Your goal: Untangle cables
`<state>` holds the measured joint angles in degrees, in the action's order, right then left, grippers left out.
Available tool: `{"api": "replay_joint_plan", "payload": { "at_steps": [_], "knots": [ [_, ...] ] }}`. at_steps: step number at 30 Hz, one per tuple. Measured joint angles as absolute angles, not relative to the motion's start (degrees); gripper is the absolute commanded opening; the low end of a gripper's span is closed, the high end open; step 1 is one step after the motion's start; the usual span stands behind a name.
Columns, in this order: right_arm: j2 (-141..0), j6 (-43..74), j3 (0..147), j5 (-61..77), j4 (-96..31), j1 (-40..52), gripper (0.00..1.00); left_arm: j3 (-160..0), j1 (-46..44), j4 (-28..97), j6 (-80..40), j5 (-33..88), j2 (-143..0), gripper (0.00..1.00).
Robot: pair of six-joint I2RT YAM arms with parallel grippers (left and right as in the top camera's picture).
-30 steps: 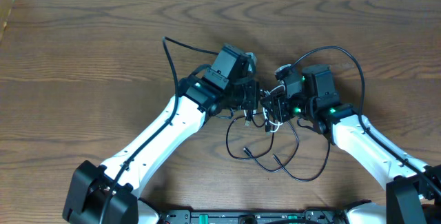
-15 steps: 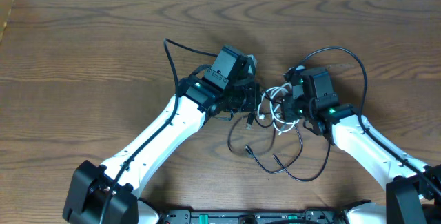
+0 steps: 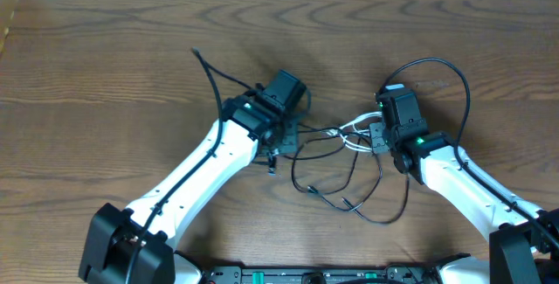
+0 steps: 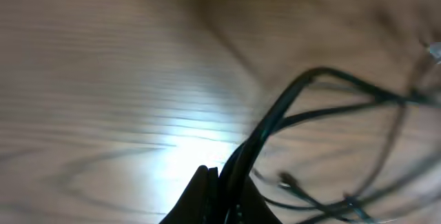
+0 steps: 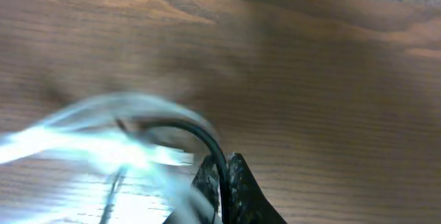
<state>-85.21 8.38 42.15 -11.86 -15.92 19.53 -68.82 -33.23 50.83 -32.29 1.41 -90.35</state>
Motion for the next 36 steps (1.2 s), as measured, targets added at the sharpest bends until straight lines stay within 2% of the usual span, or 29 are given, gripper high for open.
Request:
{"api": "replay_joint_plan", "payload": {
  "at_steps": [3,4,8,10,12,14,15,17,19,22,26,30,35,36],
  "knots": [
    [-85.21,8.43,42.15,-13.10,-16.62,19.40,0.01,-68.82,-30.26,52.69,-33.74,-0.21,-90.35,0.17],
    [-85.21,8.43,42.15,-13.41,-16.75,19.29,0.01,-68.82,-28.88,53.10,-34.41,-0.27,-90.35,0.26],
    [-85.21,8.69,42.15,-16.69,-17.54,17.12,0.01,-68.82,-22.11,54.08,-34.74,2.26,-90.35,0.30],
    [-85.21,8.75,42.15,-18.24,-17.58,16.12,0.29,-68.82,-18.41,53.71,-33.19,6.50,-90.35,0.43],
    [-85.21,9.02,42.15,-18.94,-17.58,15.94,0.42,-68.82,-17.12,53.15,-31.20,10.61,-90.35,0.52],
    [-85.21,8.82,42.15,-19.05,-17.54,15.92,0.58,-68.82,-16.62,52.88,-29.80,14.26,-90.35,0.56],
    [-85.21,8.91,42.15,-18.87,-17.45,15.92,0.64,-68.82,-16.58,52.84,-29.28,15.44,-90.35,0.57],
    [-85.21,8.97,42.15,-17.96,-17.08,15.92,0.68,-68.82,-16.64,52.82,-28.45,17.39,-90.35,0.59],
    [-85.21,9.06,42.15,-16.32,-16.62,15.92,0.82,-68.82,-17.06,52.75,-28.05,18.55,-90.35,0.60],
    [-85.21,9.06,42.15,-13.32,-15.73,15.92,0.98,-68.82,-18.33,52.45,-27.20,19.49,-90.35,0.60],
    [-85.21,6.90,42.15,-4.10,-13.19,15.92,0.99,-68.82,-20.97,51.99,-26.87,19.92,-90.35,0.61],
    [-85.21,2.42,42.13,11.57,-11.18,15.92,0.99,-68.82,-23.97,51.79,-26.72,20.53,-90.35,0.61],
    [-85.21,0.30,42.13,19.90,-10.96,15.92,0.94,-68.82,-28.34,51.64,-26.70,20.71,-90.35,0.61],
    [-85.21,0.12,42.13,20.49,-10.92,15.90,0.96,-68.82,-29.04,51.53,-26.70,20.73,-90.35,0.61]
  ]
}}
